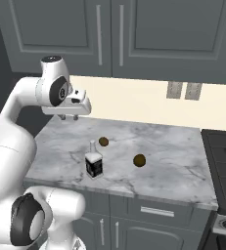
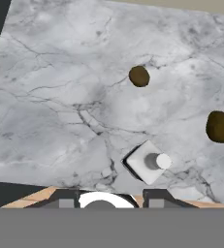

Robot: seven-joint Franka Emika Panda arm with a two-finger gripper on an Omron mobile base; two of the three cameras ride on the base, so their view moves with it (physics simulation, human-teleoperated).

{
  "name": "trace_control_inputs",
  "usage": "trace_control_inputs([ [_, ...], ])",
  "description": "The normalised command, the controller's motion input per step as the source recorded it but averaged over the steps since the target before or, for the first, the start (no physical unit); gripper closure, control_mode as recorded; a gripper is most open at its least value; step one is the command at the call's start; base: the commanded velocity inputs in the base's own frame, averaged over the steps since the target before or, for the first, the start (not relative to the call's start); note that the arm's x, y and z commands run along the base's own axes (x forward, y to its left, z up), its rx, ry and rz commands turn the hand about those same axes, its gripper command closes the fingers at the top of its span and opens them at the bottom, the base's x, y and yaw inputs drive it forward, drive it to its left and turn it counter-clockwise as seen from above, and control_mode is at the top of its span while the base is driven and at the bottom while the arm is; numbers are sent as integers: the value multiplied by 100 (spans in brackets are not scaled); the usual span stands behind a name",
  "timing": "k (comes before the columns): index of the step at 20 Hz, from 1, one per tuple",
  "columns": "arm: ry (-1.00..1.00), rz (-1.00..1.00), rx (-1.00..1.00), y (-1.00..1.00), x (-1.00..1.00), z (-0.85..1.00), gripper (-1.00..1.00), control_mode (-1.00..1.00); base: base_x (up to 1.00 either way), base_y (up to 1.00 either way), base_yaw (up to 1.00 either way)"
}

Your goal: Place the liquor on the top shelf of the fridge to keep it out of children's reach, and place the avocado and kiwi on lower shelves for easy access.

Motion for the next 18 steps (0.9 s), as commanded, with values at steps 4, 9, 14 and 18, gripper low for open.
trace_control_inputs([
  [4,-9,0,1,0,-8,-11,-100,-100,0,0,0],
  [9,-16,0,5,-16,-26,-8,-100,-100,0,0,0],
  [14,-23,1,5,-29,-42,-22,-100,-100,0,0,0],
  [18,-16,10,6,-49,-32,-13,-100,-100,0,0,0],
])
